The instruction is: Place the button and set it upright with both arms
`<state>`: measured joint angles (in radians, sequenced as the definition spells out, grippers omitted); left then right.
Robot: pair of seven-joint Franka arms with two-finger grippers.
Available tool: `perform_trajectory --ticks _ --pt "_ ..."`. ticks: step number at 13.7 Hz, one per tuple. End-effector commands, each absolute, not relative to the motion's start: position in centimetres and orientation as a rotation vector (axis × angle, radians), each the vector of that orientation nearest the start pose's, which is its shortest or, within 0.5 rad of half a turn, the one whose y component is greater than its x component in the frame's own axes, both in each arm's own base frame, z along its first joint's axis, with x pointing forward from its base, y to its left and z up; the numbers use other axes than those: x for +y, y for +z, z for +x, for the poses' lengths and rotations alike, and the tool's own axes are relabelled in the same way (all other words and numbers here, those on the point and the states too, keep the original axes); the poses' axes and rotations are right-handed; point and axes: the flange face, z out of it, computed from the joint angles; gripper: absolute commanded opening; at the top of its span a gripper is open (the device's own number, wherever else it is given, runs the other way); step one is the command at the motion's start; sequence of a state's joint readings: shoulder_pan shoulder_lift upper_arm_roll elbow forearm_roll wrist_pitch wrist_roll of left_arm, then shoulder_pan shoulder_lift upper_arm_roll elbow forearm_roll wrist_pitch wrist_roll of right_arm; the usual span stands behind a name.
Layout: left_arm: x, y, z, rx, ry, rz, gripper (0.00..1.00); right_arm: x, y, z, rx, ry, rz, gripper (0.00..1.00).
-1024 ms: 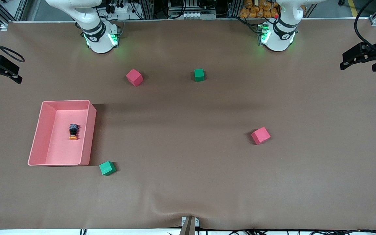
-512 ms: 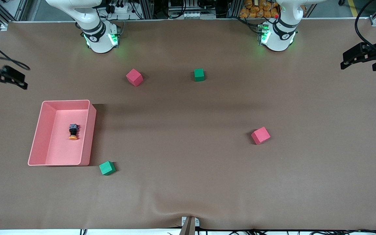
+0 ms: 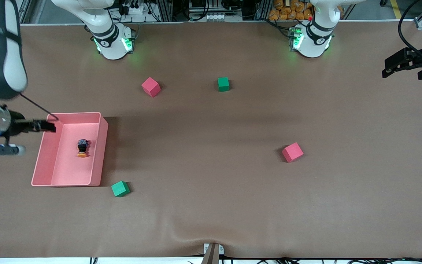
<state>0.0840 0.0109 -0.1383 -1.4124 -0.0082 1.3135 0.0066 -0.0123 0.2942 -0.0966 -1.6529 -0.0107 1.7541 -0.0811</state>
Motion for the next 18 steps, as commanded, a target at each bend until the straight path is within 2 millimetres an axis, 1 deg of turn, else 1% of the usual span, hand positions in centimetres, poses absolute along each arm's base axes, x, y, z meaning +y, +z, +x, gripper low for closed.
perform_trajectory --ticks 1,2,3,4,7,11,14,18 --pt "-2.6 67.5 52.4 0.126 0.173 -3.130 1.00 -8.6 37.1 60.8 0.099 0.256 -3.111 1.00" --pt "-2.7 67.4 52.4 0.124 0.175 -3.130 1.00 -8.8 34.6 60.9 0.088 0.256 -3.113 1.00" --pt "-2.8 67.3 52.4 0.122 0.178 -3.130 1.00 -9.1 32.6 60.9 0.080 0.263 -3.110 1.00" --pt "-2.8 67.3 52.5 0.119 0.180 -3.130 1.00 -9.0 31.0 60.8 0.083 0.255 -3.096 1.00" --pt "-3.3 67.2 52.4 0.118 0.182 -3.126 1.00 -9.0 27.3 60.6 0.093 0.222 -3.094 1.00" --pt "-3.4 67.4 52.3 0.120 0.180 -3.125 1.00 -9.2 24.3 60.7 0.052 0.208 -3.102 1.00" --pt "-3.3 67.4 52.2 0.118 0.187 -3.124 1.00 -9.1 21.4 60.2 0.050 0.186 -3.110 1.00" --pt "-3.2 67.5 52.1 0.115 0.194 -3.124 1.00 -9.2 19.7 59.8 0.068 0.179 -3.107 1.00"
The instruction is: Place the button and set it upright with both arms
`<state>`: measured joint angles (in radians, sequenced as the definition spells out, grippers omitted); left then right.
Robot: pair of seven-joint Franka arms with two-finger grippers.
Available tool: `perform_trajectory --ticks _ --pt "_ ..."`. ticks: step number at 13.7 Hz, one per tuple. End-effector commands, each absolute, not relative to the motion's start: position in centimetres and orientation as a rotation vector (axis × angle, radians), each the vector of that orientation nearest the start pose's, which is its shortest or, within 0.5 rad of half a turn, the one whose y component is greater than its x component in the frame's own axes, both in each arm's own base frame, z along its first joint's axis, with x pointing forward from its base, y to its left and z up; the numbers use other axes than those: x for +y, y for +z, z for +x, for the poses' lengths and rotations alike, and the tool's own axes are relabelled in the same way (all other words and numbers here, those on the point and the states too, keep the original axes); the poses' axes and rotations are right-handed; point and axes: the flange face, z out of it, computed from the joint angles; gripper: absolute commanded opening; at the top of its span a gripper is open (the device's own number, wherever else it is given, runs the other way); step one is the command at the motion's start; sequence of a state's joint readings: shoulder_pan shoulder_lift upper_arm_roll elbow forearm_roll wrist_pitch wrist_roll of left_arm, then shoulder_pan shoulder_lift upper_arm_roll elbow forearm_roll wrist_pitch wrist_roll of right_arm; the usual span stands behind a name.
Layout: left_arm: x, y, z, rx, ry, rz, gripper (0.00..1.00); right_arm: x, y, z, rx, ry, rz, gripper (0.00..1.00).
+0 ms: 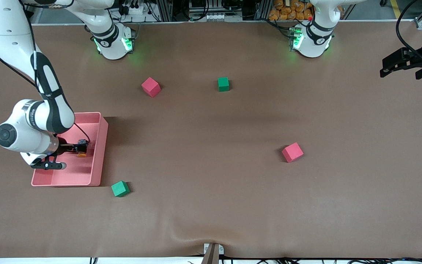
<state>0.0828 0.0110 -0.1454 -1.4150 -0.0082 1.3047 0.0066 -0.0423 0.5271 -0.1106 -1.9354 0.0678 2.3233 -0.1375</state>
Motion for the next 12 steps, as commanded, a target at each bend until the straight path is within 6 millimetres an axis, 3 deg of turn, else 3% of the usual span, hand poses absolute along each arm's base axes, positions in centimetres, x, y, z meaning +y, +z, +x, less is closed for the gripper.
perform_trajectory --ticks 1,4,6,9,11,12 --pt "-3.2 67.5 52.0 0.118 0.194 -3.124 1.00 -9.1 19.1 59.7 0.083 0.187 -3.096 1.00" --pt "-3.1 67.4 52.0 0.115 0.197 -3.124 1.00 -9.0 18.2 59.6 0.098 0.187 -3.076 0.98" --pt "-3.1 67.5 52.0 0.115 0.197 -3.124 1.00 -9.3 17.9 59.7 0.079 0.180 -3.078 0.89" --pt "-3.1 67.4 52.0 0.115 0.201 -3.124 1.00 -9.3 18.0 59.8 0.048 0.178 -3.077 0.28" --pt "-3.0 67.5 52.0 0.115 0.204 -3.124 1.00 -9.4 18.4 59.9 0.005 0.176 -3.074 0.00" --pt "-2.9 67.5 52.0 0.113 0.204 -3.124 1.00 -9.6 18.7 60.0 -0.011 0.173 -3.074 0.00"
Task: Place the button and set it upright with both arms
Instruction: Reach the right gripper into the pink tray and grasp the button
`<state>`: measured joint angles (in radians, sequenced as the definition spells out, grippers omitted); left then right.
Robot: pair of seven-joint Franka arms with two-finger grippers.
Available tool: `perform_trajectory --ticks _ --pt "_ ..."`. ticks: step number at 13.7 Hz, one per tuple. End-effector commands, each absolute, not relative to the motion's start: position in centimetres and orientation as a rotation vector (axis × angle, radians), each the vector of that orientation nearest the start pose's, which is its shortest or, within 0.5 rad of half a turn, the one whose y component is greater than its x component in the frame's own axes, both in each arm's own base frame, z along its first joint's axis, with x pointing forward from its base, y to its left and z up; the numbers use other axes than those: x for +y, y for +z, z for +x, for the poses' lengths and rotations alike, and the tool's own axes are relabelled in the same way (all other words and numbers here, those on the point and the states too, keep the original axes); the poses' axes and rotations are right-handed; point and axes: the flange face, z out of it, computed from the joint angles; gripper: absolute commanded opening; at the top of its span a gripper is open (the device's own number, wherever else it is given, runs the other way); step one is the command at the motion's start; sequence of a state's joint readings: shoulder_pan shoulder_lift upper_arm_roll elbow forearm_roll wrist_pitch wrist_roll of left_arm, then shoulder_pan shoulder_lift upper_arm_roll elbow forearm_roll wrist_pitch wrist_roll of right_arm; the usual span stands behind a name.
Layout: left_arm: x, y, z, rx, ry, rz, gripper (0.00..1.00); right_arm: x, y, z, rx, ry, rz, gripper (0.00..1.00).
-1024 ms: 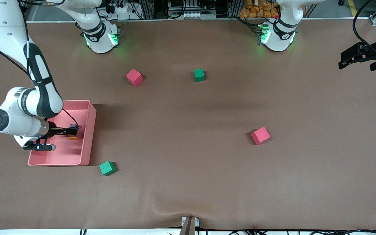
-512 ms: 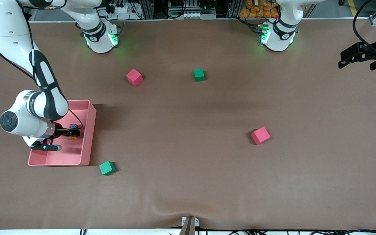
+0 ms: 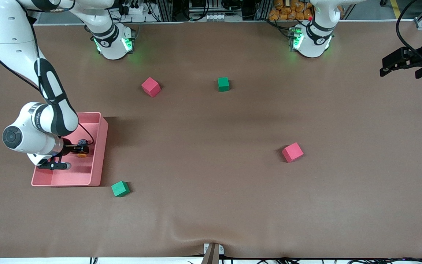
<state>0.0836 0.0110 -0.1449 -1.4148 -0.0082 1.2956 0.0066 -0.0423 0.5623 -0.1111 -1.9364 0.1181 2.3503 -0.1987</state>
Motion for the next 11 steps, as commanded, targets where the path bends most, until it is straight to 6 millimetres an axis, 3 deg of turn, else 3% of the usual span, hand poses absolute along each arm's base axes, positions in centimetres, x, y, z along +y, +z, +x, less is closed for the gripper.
perform_trajectory --ticks 1,4,8,11 --pt "-2.9 67.5 52.0 0.113 0.204 -3.124 1.00 -9.6 19.2 60.4 -0.023 0.183 -3.069 0.00" --pt "-3.0 67.3 52.1 0.113 0.209 -3.124 1.00 -9.5 22.4 62.1 -0.028 0.280 -3.034 0.00" --pt "-3.0 67.3 52.1 0.113 0.209 -3.124 1.00 -8.0 29.6 65.5 -0.028 0.362 -3.001 0.00" --pt "-3.0 67.1 52.2 0.113 0.216 -3.124 1.00 -2.8 35.5 67.6 0.018 0.395 -3.008 0.00"
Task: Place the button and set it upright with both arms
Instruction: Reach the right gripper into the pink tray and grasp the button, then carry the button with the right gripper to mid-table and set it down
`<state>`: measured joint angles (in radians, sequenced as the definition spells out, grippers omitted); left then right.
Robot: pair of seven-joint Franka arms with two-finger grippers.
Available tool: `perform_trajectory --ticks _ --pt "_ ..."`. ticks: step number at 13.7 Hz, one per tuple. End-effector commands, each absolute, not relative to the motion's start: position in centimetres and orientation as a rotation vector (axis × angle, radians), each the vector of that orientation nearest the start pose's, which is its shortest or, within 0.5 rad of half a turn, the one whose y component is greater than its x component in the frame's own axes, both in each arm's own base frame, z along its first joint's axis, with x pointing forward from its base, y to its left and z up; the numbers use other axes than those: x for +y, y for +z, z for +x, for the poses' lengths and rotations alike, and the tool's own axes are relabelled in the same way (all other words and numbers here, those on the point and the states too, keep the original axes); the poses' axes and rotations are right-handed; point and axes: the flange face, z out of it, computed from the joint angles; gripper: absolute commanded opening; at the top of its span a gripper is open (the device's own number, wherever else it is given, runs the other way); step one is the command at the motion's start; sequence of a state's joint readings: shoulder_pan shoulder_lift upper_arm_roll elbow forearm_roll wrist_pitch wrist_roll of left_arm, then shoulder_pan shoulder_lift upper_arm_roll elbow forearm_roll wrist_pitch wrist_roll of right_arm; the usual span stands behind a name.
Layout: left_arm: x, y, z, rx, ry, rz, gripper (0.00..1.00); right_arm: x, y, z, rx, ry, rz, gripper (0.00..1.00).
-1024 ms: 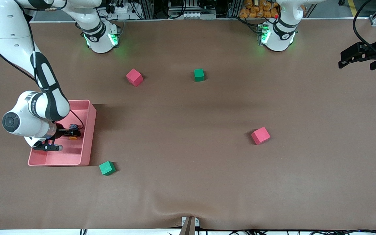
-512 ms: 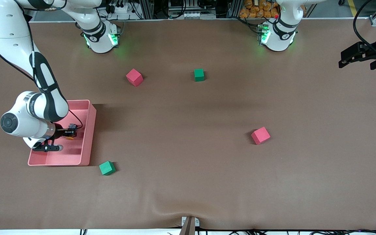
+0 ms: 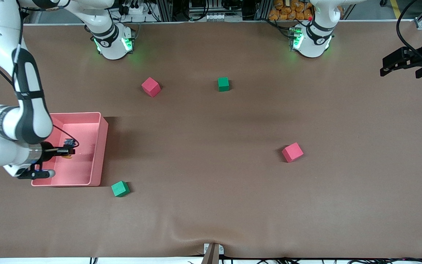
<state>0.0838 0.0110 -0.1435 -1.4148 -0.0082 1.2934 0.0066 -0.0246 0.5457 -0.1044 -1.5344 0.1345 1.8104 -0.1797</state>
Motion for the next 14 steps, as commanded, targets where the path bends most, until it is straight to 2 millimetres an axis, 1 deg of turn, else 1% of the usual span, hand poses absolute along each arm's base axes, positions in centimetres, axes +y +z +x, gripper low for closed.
perform_trajectory --ticks 1,2,3,4,5,6,7,9,10,11,13,14 --pt "-3.0 67.1 52.2 0.113 0.216 -3.124 1.00 0.6 37.0 68.0 0.040 0.406 -3.019 0.00" --pt "-3.0 67.2 52.1 0.113 0.213 -3.124 1.00 5.0 38.1 68.1 0.031 0.403 -3.033 0.00" --pt "-2.9 67.2 52.1 0.111 0.213 -3.124 1.00 9.9 38.7 68.0 0.033 0.382 -3.033 0.00" --pt "-2.8 67.2 52.2 0.108 0.213 -3.124 1.00 14.1 38.6 67.7 0.077 0.379 -2.994 0.00" --pt "-2.8 67.2 52.2 0.108 0.213 -3.124 1.00 18.0 38.5 68.2 0.099 0.315 -2.956 0.00" --pt "-2.8 67.2 52.2 0.108 0.213 -3.124 1.00 21.2 38.3 68.3 0.123 0.261 -2.938 0.00" --pt "-2.8 67.2 52.2 0.108 0.213 -3.124 1.00 25.6 37.6 67.8 0.116 0.229 -2.931 0.00" --pt "-2.7 67.2 52.1 0.106 0.211 -3.124 1.00 32.9 35.5 66.4 0.178 0.159 -2.896 0.00" --pt "-2.7 67.3 52.1 0.106 0.209 -3.124 1.00 36.1 34.3 65.9 0.183 0.094 -2.861 0.00" --pt "-2.7 67.3 52.0 0.106 0.211 -3.124 1.00 38.9 32.5 65.1 0.154 0.063 -2.837 0.00" --pt "-2.7 67.2 52.0 0.106 0.216 -3.123 1.00 43.7 28.4 62.8 0.073 0.053 -2.843 0.00" --pt "-2.7 67.2 51.9 0.106 0.223 -3.123 1.00 45.4 26.4 61.7 0.040 0.054 -2.850 0.00"
